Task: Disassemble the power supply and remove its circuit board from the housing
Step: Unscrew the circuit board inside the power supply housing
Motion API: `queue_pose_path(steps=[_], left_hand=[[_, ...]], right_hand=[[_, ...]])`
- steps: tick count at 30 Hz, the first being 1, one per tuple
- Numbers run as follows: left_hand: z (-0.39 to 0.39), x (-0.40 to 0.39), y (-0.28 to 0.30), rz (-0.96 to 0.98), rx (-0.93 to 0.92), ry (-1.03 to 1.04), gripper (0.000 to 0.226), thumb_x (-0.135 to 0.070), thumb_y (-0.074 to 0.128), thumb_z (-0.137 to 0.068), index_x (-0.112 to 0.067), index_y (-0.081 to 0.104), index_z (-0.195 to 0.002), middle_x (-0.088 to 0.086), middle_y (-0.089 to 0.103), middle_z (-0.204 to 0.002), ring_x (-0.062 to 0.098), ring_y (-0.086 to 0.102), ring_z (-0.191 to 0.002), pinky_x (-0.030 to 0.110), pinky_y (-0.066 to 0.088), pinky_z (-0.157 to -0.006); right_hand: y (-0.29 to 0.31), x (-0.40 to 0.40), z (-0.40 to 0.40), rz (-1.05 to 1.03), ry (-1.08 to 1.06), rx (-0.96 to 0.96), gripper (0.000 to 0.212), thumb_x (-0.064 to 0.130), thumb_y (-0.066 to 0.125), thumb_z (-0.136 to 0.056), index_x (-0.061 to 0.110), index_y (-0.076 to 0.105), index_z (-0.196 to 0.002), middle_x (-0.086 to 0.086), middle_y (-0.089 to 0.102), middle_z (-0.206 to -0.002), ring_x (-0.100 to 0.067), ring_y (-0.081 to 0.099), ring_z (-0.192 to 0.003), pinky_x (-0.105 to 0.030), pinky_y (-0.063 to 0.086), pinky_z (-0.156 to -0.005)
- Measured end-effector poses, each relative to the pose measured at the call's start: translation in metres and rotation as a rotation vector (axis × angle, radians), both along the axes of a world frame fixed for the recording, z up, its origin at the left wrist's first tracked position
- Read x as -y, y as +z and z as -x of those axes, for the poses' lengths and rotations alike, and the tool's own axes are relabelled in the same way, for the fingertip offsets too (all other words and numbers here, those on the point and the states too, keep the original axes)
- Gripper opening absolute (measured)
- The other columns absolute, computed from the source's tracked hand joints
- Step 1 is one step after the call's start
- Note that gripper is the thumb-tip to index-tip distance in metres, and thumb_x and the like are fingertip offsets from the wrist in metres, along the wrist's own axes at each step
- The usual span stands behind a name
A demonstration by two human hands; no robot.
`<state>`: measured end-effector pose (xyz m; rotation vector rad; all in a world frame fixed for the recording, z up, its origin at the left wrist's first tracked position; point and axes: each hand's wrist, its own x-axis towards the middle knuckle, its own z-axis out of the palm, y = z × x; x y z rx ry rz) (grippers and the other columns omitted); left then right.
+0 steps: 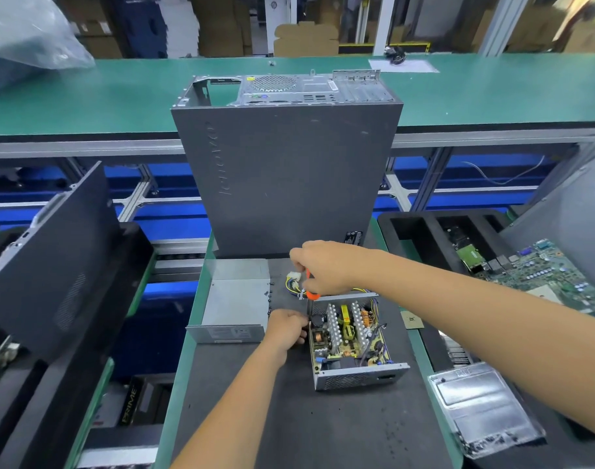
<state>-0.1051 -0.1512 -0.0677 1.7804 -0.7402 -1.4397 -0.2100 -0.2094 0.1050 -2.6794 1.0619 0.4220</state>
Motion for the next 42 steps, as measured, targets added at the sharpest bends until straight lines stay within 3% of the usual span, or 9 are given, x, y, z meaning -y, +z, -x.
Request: queue_pose_path(steps=[3, 7, 10, 15, 26, 30, 34, 39, 42], left_hand=[[0.002, 0.003, 0.002, -0.073, -0.081, 0.072, 0.013, -0.001, 0.053, -0.087, 0.002, 0.066, -0.089, 0.008, 0.059, -0.069, 0.013, 0.047, -0.052, 0.02, 0.044, -0.044], [0.004, 0.006, 0.002, -0.109, -0.096, 0.106, 0.018, 0.001, 0.054, -0.086, 0.008, 0.065, -0.098, 0.012, 0.059, -0.073, 0.014, 0.047, -0.05, 0.021, 0.043, -0.042], [0.006, 0.007, 0.001, -0.143, -0.106, 0.128, 0.017, 0.001, 0.051, -0.088, 0.007, 0.062, -0.099, 0.012, 0.057, -0.073, 0.015, 0.048, -0.05, 0.021, 0.043, -0.039], [0.009, 0.011, 0.003, -0.177, -0.073, 0.122, 0.006, 0.0, 0.048, -0.089, -0.001, 0.053, -0.087, 0.01, 0.053, -0.07, 0.016, 0.049, -0.05, 0.019, 0.04, -0.036], [0.012, 0.013, 0.007, -0.175, -0.107, 0.125, 0.015, -0.011, 0.044, -0.095, -0.008, 0.055, -0.085, 0.007, 0.052, -0.069, 0.016, 0.043, -0.047, 0.019, 0.037, -0.037], [0.01, 0.013, 0.005, -0.158, -0.193, 0.233, 0.018, -0.01, 0.04, -0.098, -0.009, 0.057, -0.101, 0.012, 0.057, -0.083, 0.018, 0.047, -0.054, 0.02, 0.043, -0.037], [0.005, 0.011, 0.009, -0.121, -0.247, 0.34, 0.026, 0.007, 0.039, -0.093, -0.002, 0.058, -0.077, 0.009, 0.049, -0.069, 0.016, 0.046, -0.052, 0.016, 0.044, -0.037], [0.004, 0.013, 0.013, -0.117, -0.251, 0.379, 0.02, 0.007, 0.036, -0.096, -0.001, 0.048, -0.082, 0.01, 0.045, -0.073, 0.016, 0.044, -0.056, 0.018, 0.039, -0.043], [0.006, 0.013, 0.016, -0.099, -0.27, 0.403, 0.026, 0.011, 0.028, -0.094, 0.003, 0.052, -0.089, 0.012, 0.048, -0.075, 0.016, 0.047, -0.06, 0.015, 0.042, -0.041]], right_hand=[[-0.002, -0.002, -0.001, 0.082, -0.065, -0.061, 0.031, 0.036, 0.051, -0.094, 0.009, 0.047, -0.079, -0.004, 0.045, -0.07, -0.026, 0.049, -0.065, -0.031, 0.034, -0.049], [0.0, -0.001, -0.003, -0.038, -0.003, 0.008, 0.008, 0.011, 0.058, -0.085, 0.01, 0.053, -0.091, -0.006, 0.062, -0.093, -0.028, 0.059, -0.088, -0.037, 0.05, -0.07], [0.004, 0.002, 0.001, -0.145, 0.004, 0.081, 0.023, -0.001, 0.057, -0.079, 0.015, 0.05, -0.093, 0.002, 0.055, -0.088, -0.023, 0.054, -0.089, -0.031, 0.043, -0.065], [0.001, 0.0, -0.003, 0.014, -0.052, 0.017, 0.021, 0.033, 0.046, -0.098, 0.013, 0.04, -0.092, -0.001, 0.041, -0.076, -0.019, 0.045, -0.064, -0.032, 0.029, -0.05], [0.004, 0.001, 0.001, 0.007, -0.034, 0.139, 0.009, 0.019, 0.05, -0.089, 0.014, 0.046, -0.082, -0.002, 0.05, -0.073, -0.022, 0.048, -0.063, -0.031, 0.034, -0.05], [0.007, 0.004, 0.001, -0.04, -0.052, 0.192, 0.017, 0.018, 0.053, -0.086, 0.021, 0.043, -0.073, 0.002, 0.056, -0.07, -0.016, 0.048, -0.058, -0.029, 0.033, -0.049], [0.011, 0.009, 0.0, -0.12, -0.031, 0.207, 0.011, 0.019, 0.052, -0.087, 0.019, 0.047, -0.077, 0.002, 0.069, -0.079, -0.017, 0.053, -0.066, -0.029, 0.035, -0.051], [0.015, 0.02, 0.009, -0.107, -0.068, 0.219, 0.008, 0.023, 0.055, -0.087, 0.015, 0.056, -0.089, 0.005, 0.053, -0.077, -0.019, 0.049, -0.071, -0.03, 0.035, -0.054], [0.014, 0.026, 0.019, -0.14, -0.119, 0.252, 0.008, 0.022, 0.057, -0.086, 0.015, 0.059, -0.089, 0.003, 0.056, -0.079, -0.014, 0.05, -0.064, -0.032, 0.04, -0.058]])
